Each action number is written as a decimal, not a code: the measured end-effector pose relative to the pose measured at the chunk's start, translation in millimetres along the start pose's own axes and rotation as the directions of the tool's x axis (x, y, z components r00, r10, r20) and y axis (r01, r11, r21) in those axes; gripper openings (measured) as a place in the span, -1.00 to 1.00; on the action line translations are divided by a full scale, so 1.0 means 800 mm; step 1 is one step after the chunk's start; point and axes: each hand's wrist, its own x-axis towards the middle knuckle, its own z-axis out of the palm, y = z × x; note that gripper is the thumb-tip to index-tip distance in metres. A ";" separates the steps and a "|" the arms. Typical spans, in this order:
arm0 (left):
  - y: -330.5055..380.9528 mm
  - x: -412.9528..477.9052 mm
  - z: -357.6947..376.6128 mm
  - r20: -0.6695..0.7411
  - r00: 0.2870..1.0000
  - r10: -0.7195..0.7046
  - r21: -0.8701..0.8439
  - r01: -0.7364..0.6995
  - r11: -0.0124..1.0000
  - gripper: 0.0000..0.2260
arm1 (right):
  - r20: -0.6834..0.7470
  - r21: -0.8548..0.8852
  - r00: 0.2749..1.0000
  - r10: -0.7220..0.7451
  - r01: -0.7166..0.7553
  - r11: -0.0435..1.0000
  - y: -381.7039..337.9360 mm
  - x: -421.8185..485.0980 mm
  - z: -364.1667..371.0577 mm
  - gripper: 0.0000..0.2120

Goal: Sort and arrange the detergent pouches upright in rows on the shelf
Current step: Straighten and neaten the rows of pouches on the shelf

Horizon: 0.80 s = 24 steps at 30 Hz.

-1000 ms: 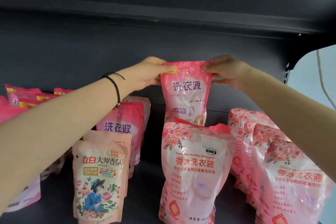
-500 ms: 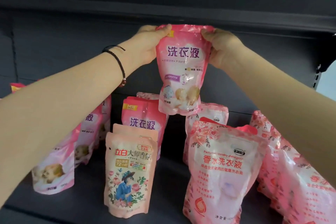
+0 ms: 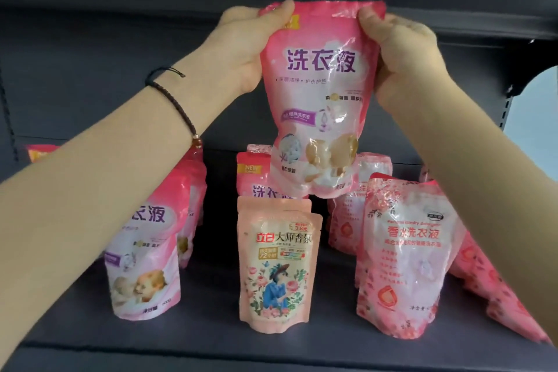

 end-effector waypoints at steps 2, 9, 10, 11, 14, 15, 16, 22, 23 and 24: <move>0.004 -0.019 -0.001 0.014 1.000 0.017 -0.007 -0.016 1.000 -0.86 | -0.002 -0.017 1.000 -0.022 0.022 1.000 -0.006 -0.022 0.000 -0.85; -0.019 -0.093 -0.014 -0.014 1.000 -0.016 0.004 0.016 1.000 -0.85 | -0.053 -0.023 0.996 0.073 -0.074 0.997 0.024 -0.096 -0.010 -0.85; -0.028 -0.103 -0.018 -0.029 0.999 -0.021 0.008 0.021 1.000 -0.84 | -0.060 -0.014 0.994 0.088 -0.089 0.996 0.033 -0.105 -0.013 -0.84; -0.038 -0.113 -0.022 -0.044 0.999 -0.025 0.014 0.025 1.000 -0.83 | -0.065 -0.006 0.993 0.100 -0.100 0.995 0.044 -0.115 -0.015 -0.83; -0.069 -0.139 -0.038 -0.085 0.996 -0.031 0.027 0.033 0.999 -0.82 | -0.085 0.016 0.989 0.123 -0.122 0.992 0.078 -0.142 -0.022 -0.78; -0.079 -0.145 -0.043 -0.095 0.995 -0.031 0.033 0.034 0.999 -0.83 | -0.092 0.024 0.989 0.118 -0.116 0.993 0.088 -0.149 -0.024 -0.76; -0.088 -0.150 -0.047 -0.102 0.994 -0.032 0.043 0.036 0.998 -0.84 | -0.101 0.025 0.989 0.107 -0.105 0.994 0.098 -0.156 -0.025 -0.74; -0.135 -0.164 -0.071 -0.145 0.989 -0.027 0.100 0.042 0.994 -0.89 | -0.174 0.024 0.983 0.059 -0.055 0.998 0.146 -0.176 -0.025 -0.74; -0.141 -0.167 -0.074 -0.145 0.989 -0.021 0.105 0.037 0.994 -0.87 | -0.185 0.025 0.981 0.057 -0.054 0.998 0.153 -0.179 -0.025 -0.72; -0.147 -0.170 -0.077 -0.137 0.990 -0.014 0.105 0.029 0.994 -0.86 | -0.193 0.024 0.980 0.056 -0.052 0.998 0.160 -0.181 -0.025 -0.70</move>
